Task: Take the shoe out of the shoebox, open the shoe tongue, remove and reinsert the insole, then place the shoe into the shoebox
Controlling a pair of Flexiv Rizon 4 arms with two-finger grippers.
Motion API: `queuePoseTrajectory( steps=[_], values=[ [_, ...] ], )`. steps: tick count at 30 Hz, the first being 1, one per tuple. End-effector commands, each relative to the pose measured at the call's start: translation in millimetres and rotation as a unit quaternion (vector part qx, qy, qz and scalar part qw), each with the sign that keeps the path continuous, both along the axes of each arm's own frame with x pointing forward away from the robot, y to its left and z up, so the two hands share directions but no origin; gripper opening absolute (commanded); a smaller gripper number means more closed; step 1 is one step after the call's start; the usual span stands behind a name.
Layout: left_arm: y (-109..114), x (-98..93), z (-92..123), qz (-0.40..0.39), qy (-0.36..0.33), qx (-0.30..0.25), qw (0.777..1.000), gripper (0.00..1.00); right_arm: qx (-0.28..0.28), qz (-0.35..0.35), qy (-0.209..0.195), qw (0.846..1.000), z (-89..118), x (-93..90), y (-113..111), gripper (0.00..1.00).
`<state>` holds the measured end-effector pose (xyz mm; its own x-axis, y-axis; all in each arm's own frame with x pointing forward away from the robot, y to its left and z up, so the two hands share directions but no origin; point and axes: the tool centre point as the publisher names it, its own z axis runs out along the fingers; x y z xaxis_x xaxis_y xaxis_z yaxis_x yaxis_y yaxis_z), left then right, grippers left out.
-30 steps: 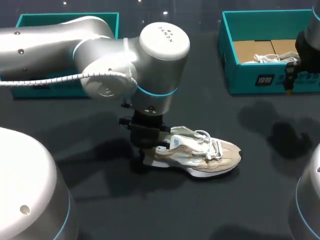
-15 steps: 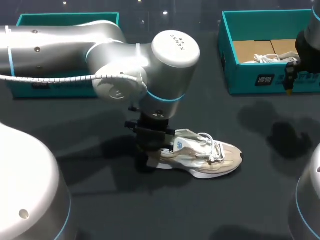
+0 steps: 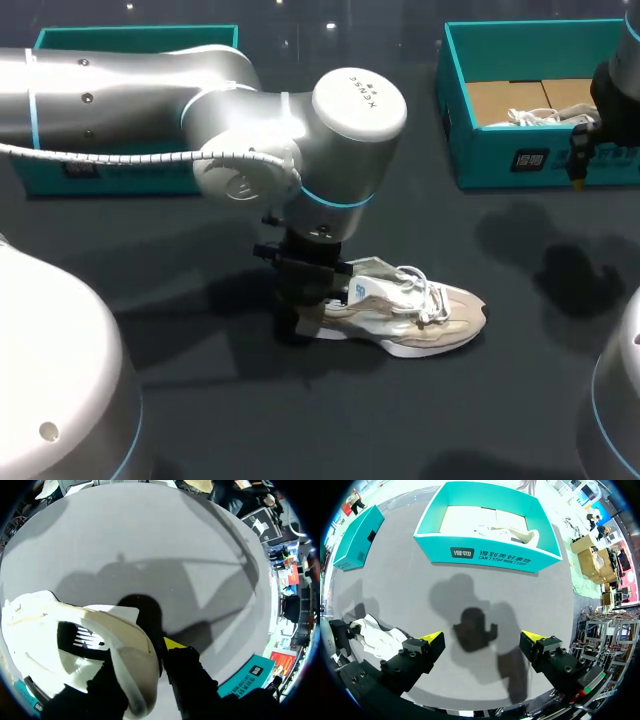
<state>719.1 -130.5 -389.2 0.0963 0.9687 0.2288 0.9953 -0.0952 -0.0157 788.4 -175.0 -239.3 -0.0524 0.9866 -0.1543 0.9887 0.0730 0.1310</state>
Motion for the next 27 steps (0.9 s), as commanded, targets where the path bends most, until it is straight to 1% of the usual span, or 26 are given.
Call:
queuePoseTrajectory(
  steps=[1, 3, 7, 10, 14, 18, 22, 25, 27],
  values=[
    [2, -1.9, 0, -0.001, -0.002, -0.005, 1.000, 1.00, -0.001, 0.000, -0.001, 1.000, -1, -0.5, 0, 1.00],
    [3, -2.2, 5, -0.002, 0.000, -0.013, 1.000, 1.00, -0.001, 0.000, -0.001, 1.000, -1, -0.5, 0, 1.00],
    [6, -3.7, 23, -0.002, -0.007, -0.033, 0.999, 1.00, -0.001, 0.000, -0.001, 1.000, -1, -0.5, 0, 1.00],
    [9, -7.1, 43, -0.001, -0.011, -0.060, 0.998, 1.00, -0.001, 0.000, -0.001, 1.000, -1, -0.5, 0, 1.00],
    [20, -14.7, 80, 0.019, -0.010, -0.111, 0.994, 1.00, -0.001, 0.000, -0.001, 1.000, -1, -0.5, 0, 1.00],
    [35, -20.1, 104, 0.061, 0.021, -0.157, 0.985, 1.00, -0.001, 0.000, -0.001, 1.000, -1, -0.5, 0, 1.00],
    [54, -27.2, 119, 0.107, 0.045, -0.196, 0.974, 1.00, -0.001, 0.000, -0.001, 1.000, -1, -0.5, 0, 1.00],
    [62, -35.8, 122, 0.116, 0.044, -0.207, 0.970, 1.00, -0.001, 0.000, -0.001, 1.000, -1, -0.5, 0, 1.00],
    [65, -37.3, 122, 0.116, 0.044, -0.206, 0.971, 1.00, -0.001, 0.000, -0.001, 1.000, -1, -0.5, 0, 1.00]
  ],
)
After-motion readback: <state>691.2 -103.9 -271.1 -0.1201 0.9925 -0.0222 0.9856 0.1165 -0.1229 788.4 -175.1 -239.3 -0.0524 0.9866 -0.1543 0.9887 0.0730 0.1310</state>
